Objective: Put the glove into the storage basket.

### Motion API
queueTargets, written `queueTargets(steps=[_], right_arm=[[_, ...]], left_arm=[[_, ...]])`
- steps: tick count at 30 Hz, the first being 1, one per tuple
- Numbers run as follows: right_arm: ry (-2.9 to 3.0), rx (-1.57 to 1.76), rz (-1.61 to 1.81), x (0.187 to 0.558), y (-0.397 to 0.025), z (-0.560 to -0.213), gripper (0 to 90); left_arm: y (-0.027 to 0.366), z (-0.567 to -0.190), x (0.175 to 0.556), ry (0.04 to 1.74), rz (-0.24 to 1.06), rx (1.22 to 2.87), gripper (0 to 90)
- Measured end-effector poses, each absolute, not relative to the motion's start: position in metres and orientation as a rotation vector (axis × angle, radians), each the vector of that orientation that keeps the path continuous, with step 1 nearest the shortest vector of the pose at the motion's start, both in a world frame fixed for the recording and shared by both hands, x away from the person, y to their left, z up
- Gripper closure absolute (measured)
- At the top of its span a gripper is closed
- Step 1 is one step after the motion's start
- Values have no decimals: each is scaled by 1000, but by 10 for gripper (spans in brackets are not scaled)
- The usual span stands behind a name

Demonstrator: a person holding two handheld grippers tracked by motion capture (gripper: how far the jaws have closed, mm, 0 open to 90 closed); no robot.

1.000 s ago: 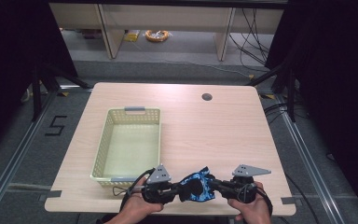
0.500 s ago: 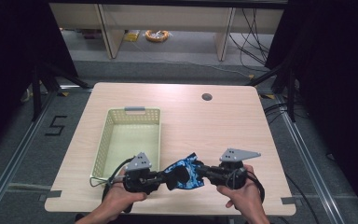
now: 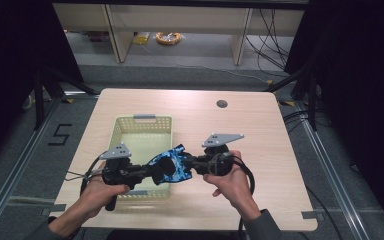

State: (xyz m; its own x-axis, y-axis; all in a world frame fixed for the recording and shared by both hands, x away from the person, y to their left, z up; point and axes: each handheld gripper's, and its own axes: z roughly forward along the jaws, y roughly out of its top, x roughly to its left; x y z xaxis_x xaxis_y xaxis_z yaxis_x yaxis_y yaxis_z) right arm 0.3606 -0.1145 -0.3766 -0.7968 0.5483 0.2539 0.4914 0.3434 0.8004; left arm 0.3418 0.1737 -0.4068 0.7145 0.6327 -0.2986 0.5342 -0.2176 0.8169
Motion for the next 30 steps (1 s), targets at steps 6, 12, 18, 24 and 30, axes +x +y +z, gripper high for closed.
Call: queueTargets(steps=[6, 12, 18, 24, 30], right_arm=[[2569, 955, 1444, 373, -91, -376, 855], [2593, 925, 1419, 386, -66, -374, 858], [2621, 934, 1401, 392, -53, -378, 858], [2656, 957, 1382, 395, -39, -388, 859], [2682, 988, 1370, 397, -32, -399, 861]], left_arm=[[194, -407, 351, 947, 131, 1878, 803], [212, -406, 359, 988, 140, 1884, 804], [225, -408, 363, 1029, 126, 1883, 804], [234, -415, 368, 1059, 132, 1911, 805], [241, -424, 373, 1088, 96, 1925, 808]])
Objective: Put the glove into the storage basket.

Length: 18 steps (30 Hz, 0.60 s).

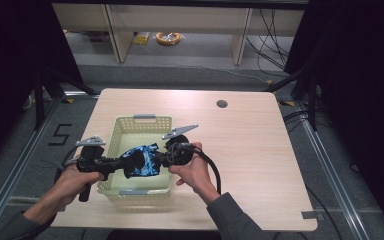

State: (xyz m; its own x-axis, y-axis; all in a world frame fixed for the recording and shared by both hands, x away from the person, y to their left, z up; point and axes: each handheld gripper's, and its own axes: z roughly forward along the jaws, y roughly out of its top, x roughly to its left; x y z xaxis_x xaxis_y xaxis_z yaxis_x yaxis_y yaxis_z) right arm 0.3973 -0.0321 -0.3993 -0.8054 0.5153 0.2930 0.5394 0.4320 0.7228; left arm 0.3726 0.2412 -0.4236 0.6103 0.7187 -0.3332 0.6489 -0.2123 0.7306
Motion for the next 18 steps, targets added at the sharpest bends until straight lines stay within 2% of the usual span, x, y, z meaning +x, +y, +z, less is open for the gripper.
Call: queueTargets(steps=[18], right_arm=[[-2668, -997, -1154, 402, -9, -445, 862]], left_arm=[[247, -456, 378, 1164, 46, 2040, 805]])
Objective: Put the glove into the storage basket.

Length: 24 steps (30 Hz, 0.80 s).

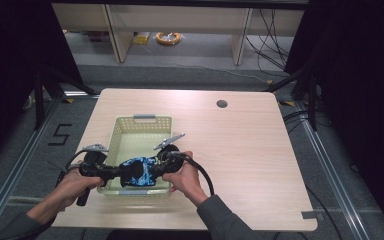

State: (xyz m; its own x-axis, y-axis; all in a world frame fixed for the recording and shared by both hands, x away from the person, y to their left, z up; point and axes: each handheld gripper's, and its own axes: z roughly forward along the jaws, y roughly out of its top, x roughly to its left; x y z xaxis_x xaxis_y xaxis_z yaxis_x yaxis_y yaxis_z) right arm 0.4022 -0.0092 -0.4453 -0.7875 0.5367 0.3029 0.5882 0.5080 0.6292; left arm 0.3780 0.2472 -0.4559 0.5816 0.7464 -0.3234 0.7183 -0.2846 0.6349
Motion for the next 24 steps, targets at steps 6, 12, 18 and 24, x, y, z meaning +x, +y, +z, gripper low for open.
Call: queueTargets(steps=[6, 12, 18, 24], right_arm=[[-2712, -996, -1047, 404, -4, -454, 862], [-2772, -981, -986, 403, 2, -459, 859], [-2828, -946, -975, 403, 4, -458, 832], [-2850, -951, -978, 404, 5, -451, 762]], left_arm=[[242, -456, 382, 1136, 53, 2118, 799], [238, -452, 381, 1101, 86, 2191, 758], [239, -450, 381, 1103, 116, 2216, 646], [245, -448, 383, 1136, 121, 2188, 577]])
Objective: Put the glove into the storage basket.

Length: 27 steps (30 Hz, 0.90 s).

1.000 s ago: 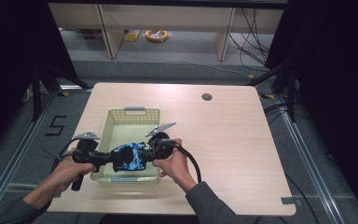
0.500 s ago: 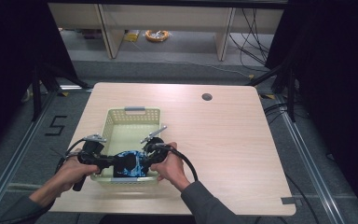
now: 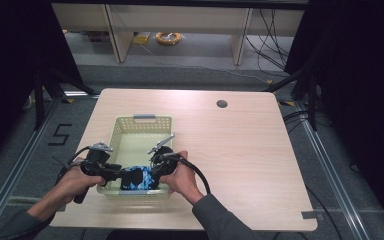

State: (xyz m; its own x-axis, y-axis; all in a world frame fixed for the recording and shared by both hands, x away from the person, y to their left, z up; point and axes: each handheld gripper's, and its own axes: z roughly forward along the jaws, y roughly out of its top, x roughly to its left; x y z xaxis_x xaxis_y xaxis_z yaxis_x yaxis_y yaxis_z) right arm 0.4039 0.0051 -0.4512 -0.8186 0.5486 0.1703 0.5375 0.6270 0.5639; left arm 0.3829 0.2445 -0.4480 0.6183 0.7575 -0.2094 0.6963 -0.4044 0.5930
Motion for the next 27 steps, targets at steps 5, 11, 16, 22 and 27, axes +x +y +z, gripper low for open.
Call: queueTargets(steps=[5, 11, 16, 22, 27], right_arm=[[2796, 905, 957, 403, 4, -446, 720], [2773, 875, 1007, 399, 4, -440, 647], [2746, 902, 1053, 398, 0, -437, 569], [2725, 939, 1138, 398, -12, -429, 481], [2701, 980, 1200, 396, -25, -422, 428]], left_arm=[[243, -441, 383, 1145, 159, 2180, 529], [241, -436, 380, 1142, 177, 2153, 480], [234, -435, 374, 1135, 171, 2116, 424], [231, -430, 370, 1101, 165, 2130, 364], [229, -426, 366, 1108, 163, 2086, 309]])
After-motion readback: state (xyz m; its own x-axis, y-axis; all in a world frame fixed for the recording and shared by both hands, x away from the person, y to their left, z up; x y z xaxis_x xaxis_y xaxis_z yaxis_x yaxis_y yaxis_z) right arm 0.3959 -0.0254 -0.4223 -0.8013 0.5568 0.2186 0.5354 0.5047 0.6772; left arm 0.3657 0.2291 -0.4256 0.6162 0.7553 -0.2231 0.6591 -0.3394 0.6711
